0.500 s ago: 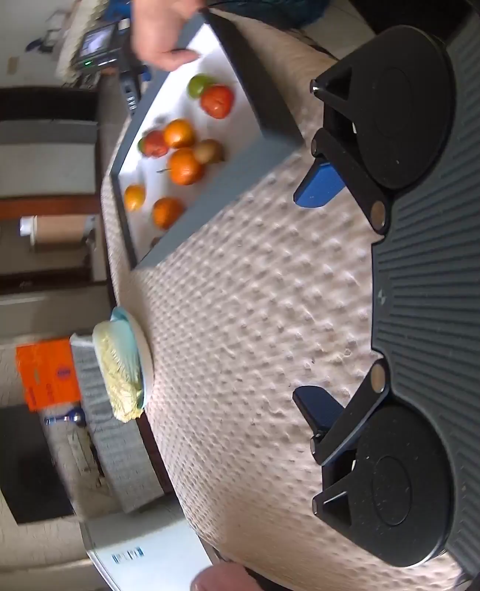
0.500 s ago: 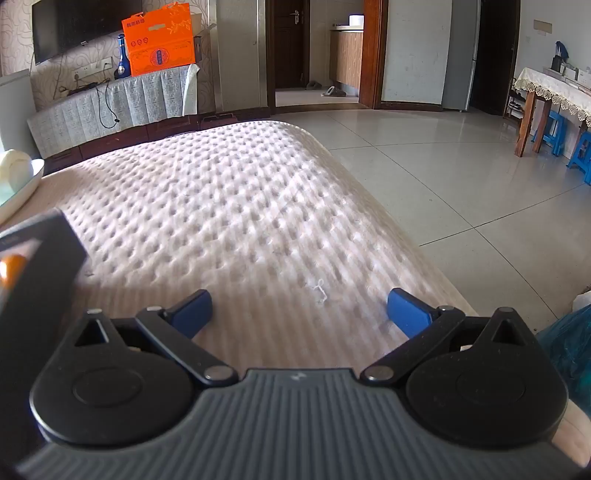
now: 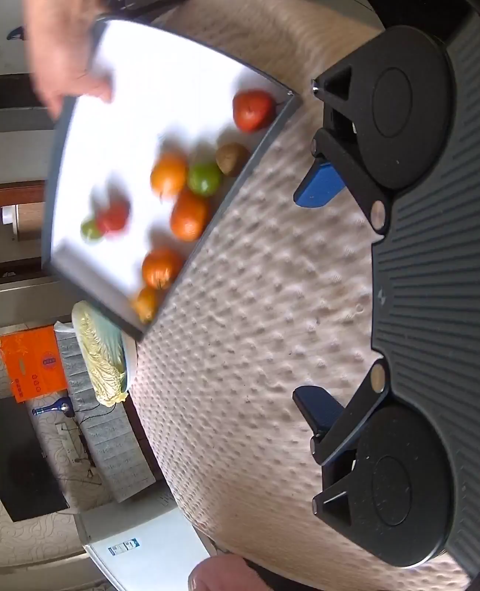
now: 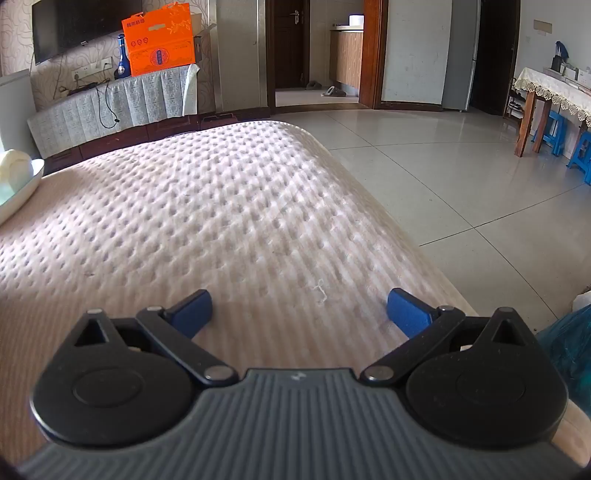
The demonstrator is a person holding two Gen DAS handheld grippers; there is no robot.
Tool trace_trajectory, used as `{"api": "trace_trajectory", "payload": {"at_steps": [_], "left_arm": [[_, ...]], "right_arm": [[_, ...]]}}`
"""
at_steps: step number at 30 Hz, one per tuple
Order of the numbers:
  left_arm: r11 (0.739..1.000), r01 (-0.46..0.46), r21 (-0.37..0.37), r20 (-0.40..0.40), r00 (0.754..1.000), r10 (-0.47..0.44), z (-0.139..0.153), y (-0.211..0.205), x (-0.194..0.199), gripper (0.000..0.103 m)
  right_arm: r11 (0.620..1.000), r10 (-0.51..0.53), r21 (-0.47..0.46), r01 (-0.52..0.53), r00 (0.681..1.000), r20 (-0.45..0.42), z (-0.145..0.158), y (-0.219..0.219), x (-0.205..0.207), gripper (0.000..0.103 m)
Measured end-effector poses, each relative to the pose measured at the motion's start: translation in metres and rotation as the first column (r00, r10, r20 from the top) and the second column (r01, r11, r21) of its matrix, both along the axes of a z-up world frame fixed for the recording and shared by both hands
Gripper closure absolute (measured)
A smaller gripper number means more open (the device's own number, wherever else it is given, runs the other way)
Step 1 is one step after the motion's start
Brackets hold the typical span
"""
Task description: Organize fruits
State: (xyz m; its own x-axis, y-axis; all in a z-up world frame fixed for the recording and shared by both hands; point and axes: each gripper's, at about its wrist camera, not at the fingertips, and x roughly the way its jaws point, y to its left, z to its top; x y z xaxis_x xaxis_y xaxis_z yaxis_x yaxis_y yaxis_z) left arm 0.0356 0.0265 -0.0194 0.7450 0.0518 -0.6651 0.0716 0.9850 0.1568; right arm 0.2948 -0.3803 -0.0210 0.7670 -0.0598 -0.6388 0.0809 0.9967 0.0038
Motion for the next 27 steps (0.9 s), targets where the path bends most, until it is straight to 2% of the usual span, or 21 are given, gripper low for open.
{"api": "trace_trajectory", "payload": {"at_steps": [3, 9, 27], "left_arm": [[1.0, 0.009, -0.003, -0.025, 1.0, -0.009, -0.008, 0.007, 0.014, 0.0], [0.996, -0.007, -0.088, -0.056, 0.998, 0.002, -0.013, 0.021, 0.03, 0.0], [0.992, -0.014, -0.125, -0.055, 0.998, 0.007, -0.013, 0.018, 0.035, 0.0]], "right_arm": [[1.0, 0.0, 0.0, 0.0, 1.0, 0.0, 0.0, 0.0, 0.0, 0.0], [1.0, 0.0, -0.001, 0.0, 1.0, 0.0, 0.0, 0.0, 0.0, 0.0], [1.0, 0.0, 0.001, 0.0, 1.0, 0.0, -0.001, -0.001, 0.0, 0.0]]}}
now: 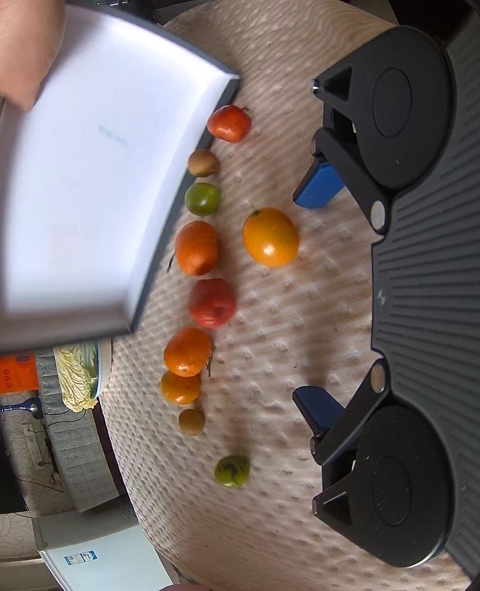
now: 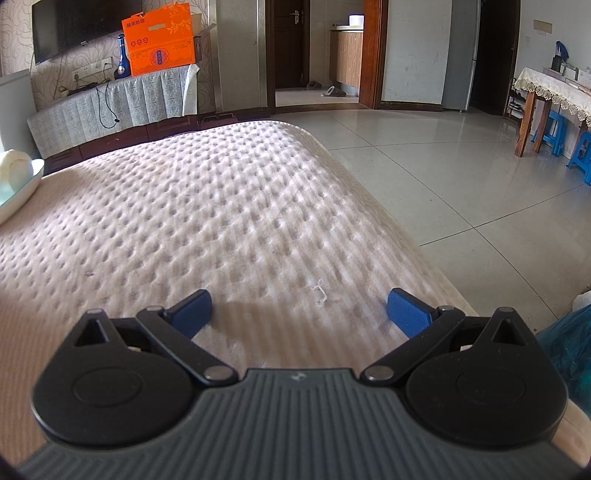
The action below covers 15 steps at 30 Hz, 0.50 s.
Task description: Organize fruits
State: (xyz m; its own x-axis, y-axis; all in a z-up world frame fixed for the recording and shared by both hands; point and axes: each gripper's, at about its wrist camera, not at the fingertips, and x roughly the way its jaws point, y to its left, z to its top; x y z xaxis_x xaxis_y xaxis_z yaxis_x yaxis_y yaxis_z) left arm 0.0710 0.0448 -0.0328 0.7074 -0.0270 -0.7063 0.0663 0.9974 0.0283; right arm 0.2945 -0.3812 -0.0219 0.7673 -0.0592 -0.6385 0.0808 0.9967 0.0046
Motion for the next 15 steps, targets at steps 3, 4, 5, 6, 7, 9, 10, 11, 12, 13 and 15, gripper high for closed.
{"api": "trace_trajectory", "payload": {"at_steps": [3, 4, 5, 6, 7, 9, 10, 11, 12, 13, 15], "left_arm": [[1.0, 0.008, 0.005, 0.003, 1.0, -0.008, 0.0, -0.002, -0.003, 0.0], [1.0, 0.006, 0.005, 0.003, 1.0, -0.006, 0.001, -0.001, -0.004, 0.0], [1.0, 0.005, 0.007, 0.004, 1.0, -0.005, 0.001, -0.001, -0.005, 0.0], [1.0, 0.005, 0.012, 0.008, 1.0, -0.006, 0.001, -0.001, -0.008, 0.0], [1.0, 0.008, 0.019, 0.015, 1.0, -0.008, 0.002, -0.001, -0.01, 0.0], [1.0, 0.013, 0.027, 0.036, 0.999, -0.014, 0.004, -0.002, -0.015, 0.0], [1.0, 0.015, 0.024, 0.042, 0.999, -0.016, 0.005, -0.001, -0.017, 0.0], [1.0, 0.015, 0.014, 0.046, 0.999, -0.015, 0.006, -0.001, -0.017, 0.0], [1.0, 0.014, 0.001, 0.052, 0.999, -0.014, 0.007, 0.0, -0.017, 0.0], [1.0, 0.011, -0.015, 0.059, 0.998, -0.01, 0.009, 0.001, -0.017, 0.0], [0.999, 0.002, -0.047, 0.079, 0.997, 0.001, 0.013, 0.004, -0.018, 0.0]], "right_arm": [[1.0, 0.0, -0.001, 0.0, 1.0, 0.0, 0.001, 0.001, 0.001, 0.0], [1.0, 0.0, -0.001, 0.0, 1.0, 0.0, 0.001, 0.001, 0.001, 0.0], [1.0, 0.0, -0.001, 0.0, 1.0, 0.0, 0.001, 0.001, 0.001, 0.0], [1.0, 0.0, -0.001, 0.0, 1.0, 0.0, 0.001, 0.001, 0.0, 0.0], [1.0, 0.0, 0.0, 0.0, 1.0, 0.0, 0.001, 0.001, 0.001, 0.0], [1.0, 0.0, 0.0, 0.0, 1.0, 0.0, 0.001, 0.001, 0.0, 0.0], [1.0, 0.0, -0.001, 0.0, 1.0, -0.001, 0.002, 0.001, 0.0, 0.0], [1.0, 0.0, -0.001, 0.0, 1.0, 0.0, 0.002, 0.0, -0.001, 0.0], [1.0, 0.0, -0.001, 0.0, 1.0, 0.0, 0.002, 0.0, -0.002, 0.0], [1.0, 0.0, -0.001, 0.0, 1.0, 0.0, 0.002, 0.0, -0.002, 0.0], [1.0, 0.0, 0.003, 0.0, 1.0, 0.0, 0.002, 0.0, -0.001, 0.0]]}}
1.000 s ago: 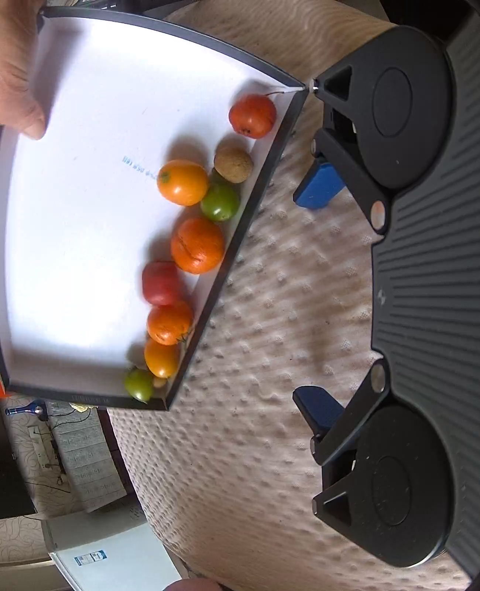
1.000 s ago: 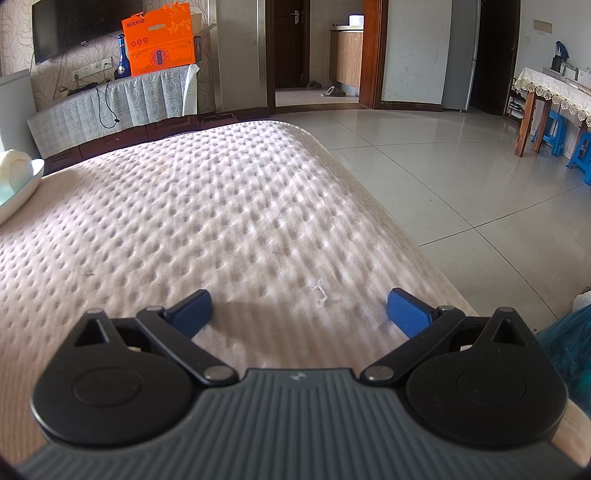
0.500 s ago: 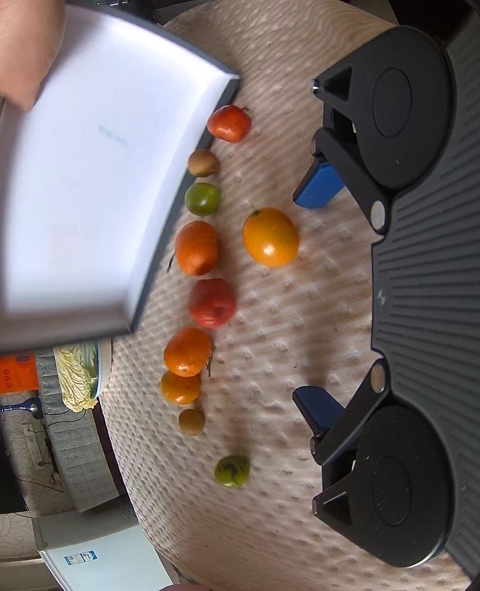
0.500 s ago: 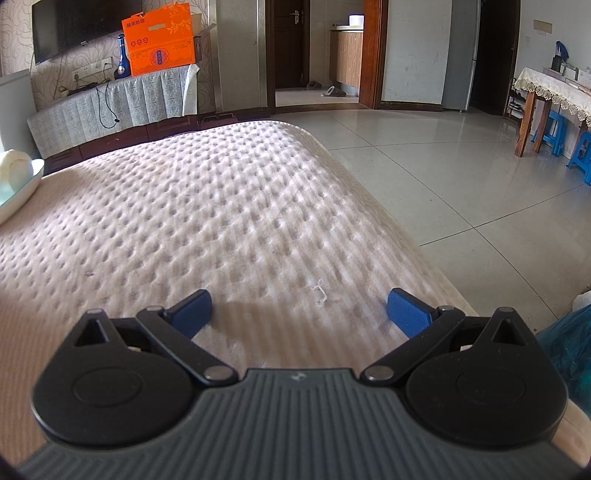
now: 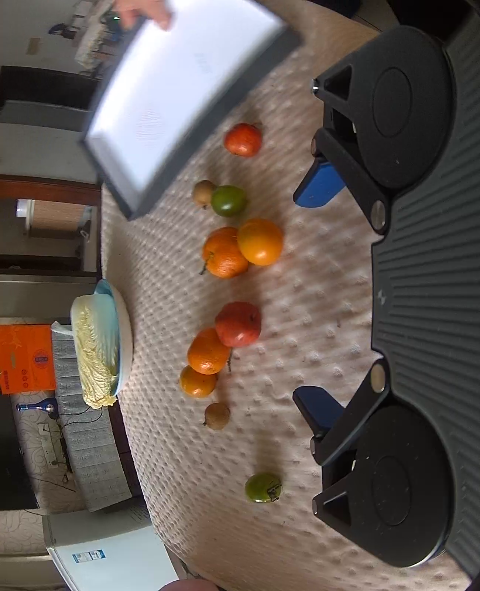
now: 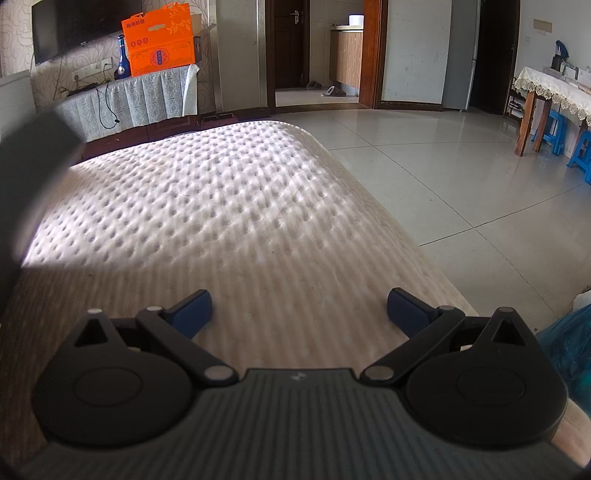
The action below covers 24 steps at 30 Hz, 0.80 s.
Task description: Organize fruits
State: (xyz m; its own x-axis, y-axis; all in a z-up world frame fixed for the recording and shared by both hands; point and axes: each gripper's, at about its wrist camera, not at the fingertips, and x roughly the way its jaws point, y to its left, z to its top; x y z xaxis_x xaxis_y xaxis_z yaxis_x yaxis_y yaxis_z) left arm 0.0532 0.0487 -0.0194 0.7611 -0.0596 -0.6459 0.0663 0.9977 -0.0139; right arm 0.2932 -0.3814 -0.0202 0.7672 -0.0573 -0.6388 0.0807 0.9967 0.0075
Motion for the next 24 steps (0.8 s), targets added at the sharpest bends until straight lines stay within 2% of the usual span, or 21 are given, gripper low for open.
{"api": "trace_trajectory", "payload": {"at_steps": [2, 4, 8, 15, 18, 21, 23, 24], "left_arm": [[1.0, -0.008, -0.024, 0.011, 1.0, 0.008, 0.002, 0.001, -0.001, 0.0], [0.999, 0.023, -0.046, 0.015, 1.0, -0.023, 0.003, 0.001, -0.003, 0.0], [1.0, 0.021, 0.009, 0.041, 0.999, -0.021, 0.004, -0.002, -0.007, 0.0], [1.0, 0.015, 0.022, 0.01, 1.0, -0.016, -0.001, -0.002, -0.003, 0.0], [1.0, -0.006, 0.0, -0.003, 1.0, 0.006, -0.003, 0.002, 0.0, 0.0], [0.998, -0.014, -0.058, -0.009, 1.0, 0.014, -0.003, 0.009, 0.002, 0.0], [0.995, -0.033, -0.092, 0.002, 0.999, 0.033, -0.002, 0.013, 0.001, 0.0], [0.994, -0.04, -0.1, 0.007, 0.999, 0.041, -0.001, 0.014, 0.001, 0.0]], "right_arm": [[1.0, 0.0, -0.003, 0.0, 1.0, -0.001, -0.001, 0.001, 0.001, 0.0], [1.0, 0.001, -0.004, -0.001, 1.0, -0.001, -0.001, 0.001, 0.002, 0.0], [1.0, 0.0, -0.003, 0.0, 1.0, 0.0, 0.0, 0.0, 0.0, 0.0], [1.0, 0.0, -0.004, 0.0, 1.0, 0.0, -0.001, 0.001, 0.0, 0.0], [1.0, -0.001, -0.004, 0.001, 1.0, -0.003, 0.0, 0.001, 0.0, 0.0], [1.0, -0.006, 0.002, 0.006, 0.998, -0.063, 0.005, -0.004, -0.006, 0.0], [0.999, -0.035, 0.009, 0.037, 0.994, -0.102, 0.011, -0.013, -0.021, 0.0], [0.998, -0.061, -0.019, 0.059, 0.993, -0.104, 0.016, -0.016, -0.033, 0.004]]}}
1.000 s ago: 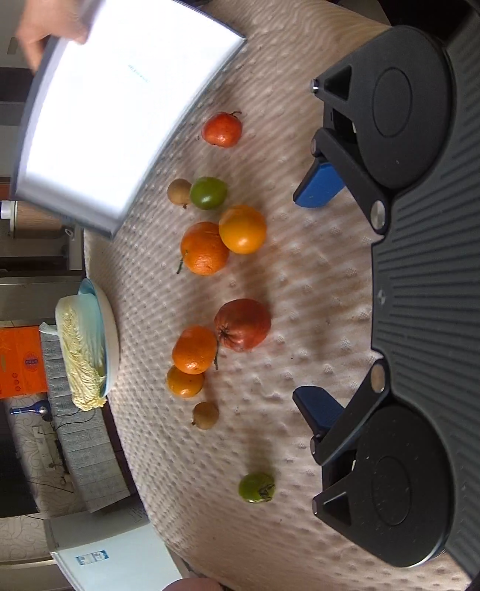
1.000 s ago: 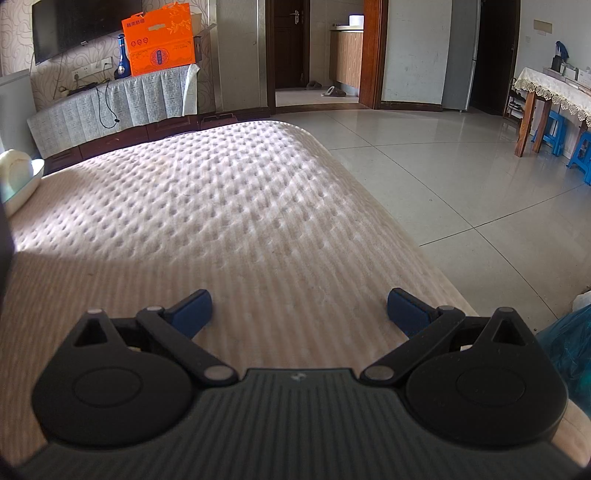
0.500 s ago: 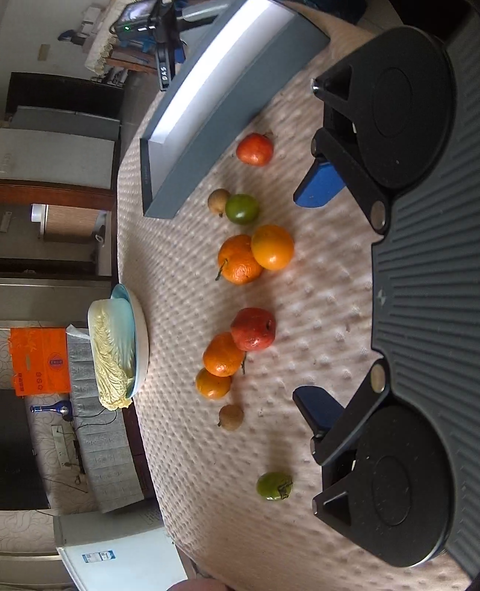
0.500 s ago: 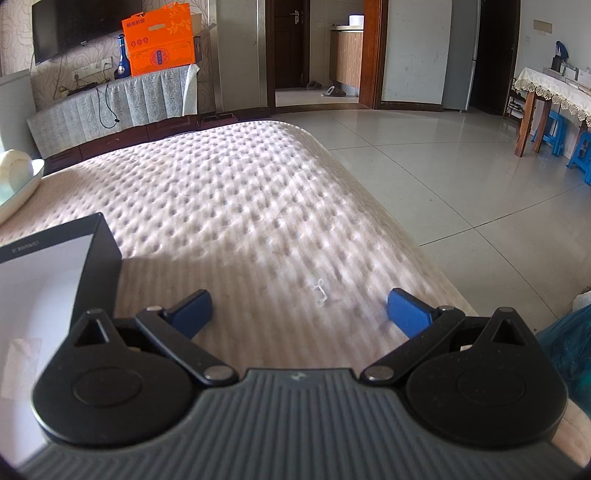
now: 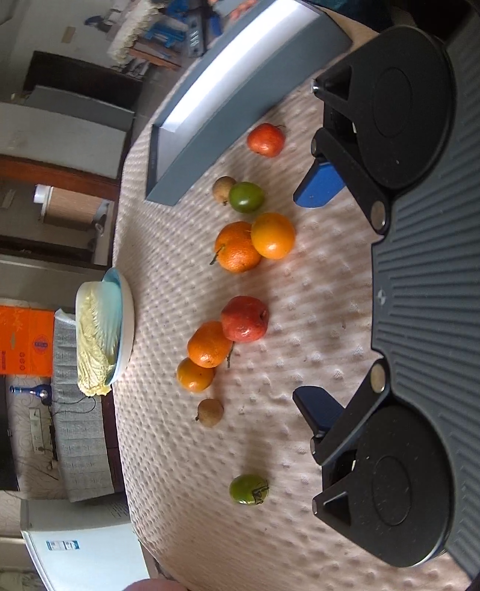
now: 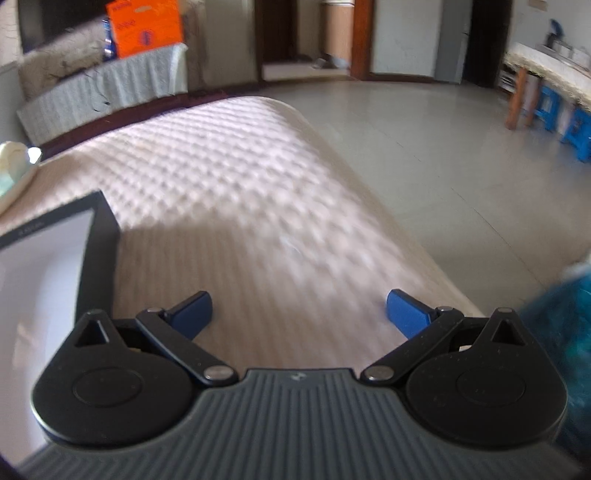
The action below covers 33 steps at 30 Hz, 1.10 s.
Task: Organize fruits
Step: 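Reach the right tool to the red tomato and close on it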
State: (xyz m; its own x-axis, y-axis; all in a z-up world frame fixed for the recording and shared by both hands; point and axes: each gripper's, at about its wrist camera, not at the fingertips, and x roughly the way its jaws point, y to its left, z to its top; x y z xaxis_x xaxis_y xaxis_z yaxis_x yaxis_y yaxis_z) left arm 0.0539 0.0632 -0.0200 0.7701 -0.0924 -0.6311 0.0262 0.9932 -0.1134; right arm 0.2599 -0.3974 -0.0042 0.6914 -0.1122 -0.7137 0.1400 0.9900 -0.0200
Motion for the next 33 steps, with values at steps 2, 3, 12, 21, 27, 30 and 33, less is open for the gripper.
{"api": "trace_trajectory", "payload": {"at_steps": [2, 3, 12, 21, 27, 30, 33], "left_arm": [[1.0, -0.012, -0.004, 0.012, 1.0, 0.012, 0.002, -0.001, -0.002, 0.0], [1.0, -0.014, 0.0, 0.016, 1.0, 0.014, 0.003, -0.003, -0.003, 0.0], [0.994, -0.085, 0.073, 0.059, 0.995, 0.081, 0.017, -0.027, -0.018, 0.0], [0.982, -0.167, 0.088, 0.116, 0.981, 0.156, 0.04, -0.026, -0.041, 0.0], [0.989, -0.125, 0.083, 0.116, 0.987, 0.115, 0.045, -0.025, -0.047, 0.0], [0.99, -0.098, 0.097, 0.107, 0.99, 0.088, 0.042, -0.029, -0.045, 0.0], [0.993, -0.076, 0.095, 0.105, 0.992, 0.066, 0.041, -0.031, -0.043, 0.0]], "right_arm": [[0.995, -0.005, -0.095, 0.013, 0.996, 0.085, 0.02, 0.002, -0.036, 0.007], [0.991, 0.01, -0.132, 0.009, 0.989, 0.145, 0.033, 0.007, -0.057, 0.007], [0.972, 0.232, -0.109, -0.207, 0.8, 0.554, 0.112, 0.116, -0.243, 0.0], [0.826, 0.563, -0.173, -0.536, 0.776, 0.286, 0.06, 0.214, -0.273, 0.013], [0.814, 0.556, 0.05, -0.579, 0.801, 0.221, 0.04, 0.221, -0.259, 0.032], [0.825, 0.539, 0.072, -0.561, 0.819, 0.197, 0.033, 0.218, -0.243, 0.032], [0.832, 0.535, 0.075, -0.55, 0.831, 0.156, 0.022, 0.215, -0.222, 0.039]]}}
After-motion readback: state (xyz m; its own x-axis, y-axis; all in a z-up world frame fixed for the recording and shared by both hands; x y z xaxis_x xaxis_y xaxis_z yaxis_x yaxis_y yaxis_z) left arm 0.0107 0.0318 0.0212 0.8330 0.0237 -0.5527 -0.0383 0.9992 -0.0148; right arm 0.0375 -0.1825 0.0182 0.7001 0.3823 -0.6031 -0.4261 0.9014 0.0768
